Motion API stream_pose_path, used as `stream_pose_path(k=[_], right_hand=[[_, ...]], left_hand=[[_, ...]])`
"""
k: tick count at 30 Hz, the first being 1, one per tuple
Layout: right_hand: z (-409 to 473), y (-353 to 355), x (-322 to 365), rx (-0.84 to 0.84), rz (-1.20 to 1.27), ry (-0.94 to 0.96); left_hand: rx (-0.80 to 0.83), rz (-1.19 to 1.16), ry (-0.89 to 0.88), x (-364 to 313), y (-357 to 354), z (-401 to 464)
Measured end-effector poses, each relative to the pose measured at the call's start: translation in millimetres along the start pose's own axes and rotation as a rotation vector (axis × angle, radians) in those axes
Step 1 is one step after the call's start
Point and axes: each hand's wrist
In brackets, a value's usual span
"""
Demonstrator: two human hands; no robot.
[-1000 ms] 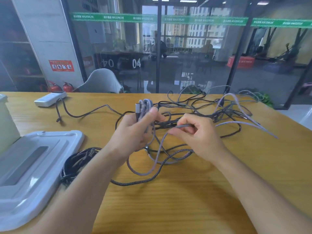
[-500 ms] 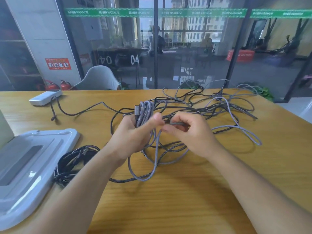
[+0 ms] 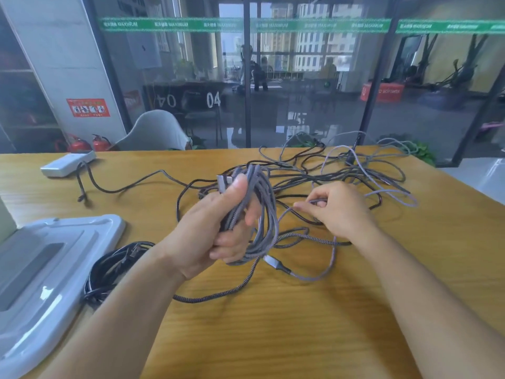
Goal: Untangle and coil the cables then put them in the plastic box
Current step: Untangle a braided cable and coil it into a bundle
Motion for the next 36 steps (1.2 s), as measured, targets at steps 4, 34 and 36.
stream_pose_path(k=[4,34,36], right_hand=[[-5.3,-3.1,15.7,-0.243,-0.053,0.048],[-47.8,-18.6,71.1,0.187,0.164,0.510],[-47.8,-20.5,72.0,0.233,0.198,0.485]], left_hand=[[0.083,0.106,0.108,1.8,-4.3,1.3],[-0.587,0.219,0.001,18.4,-6.5,18.9],[-0.643,0.183,-0.046,15.9,-3.8,18.1]])
Point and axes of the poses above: each hand's wrist, its own z-axis towards the middle knuckle, its own y-axis out of the back of the hand, x = y × z, and after that the axes turned 12 degrees about x, right-handed
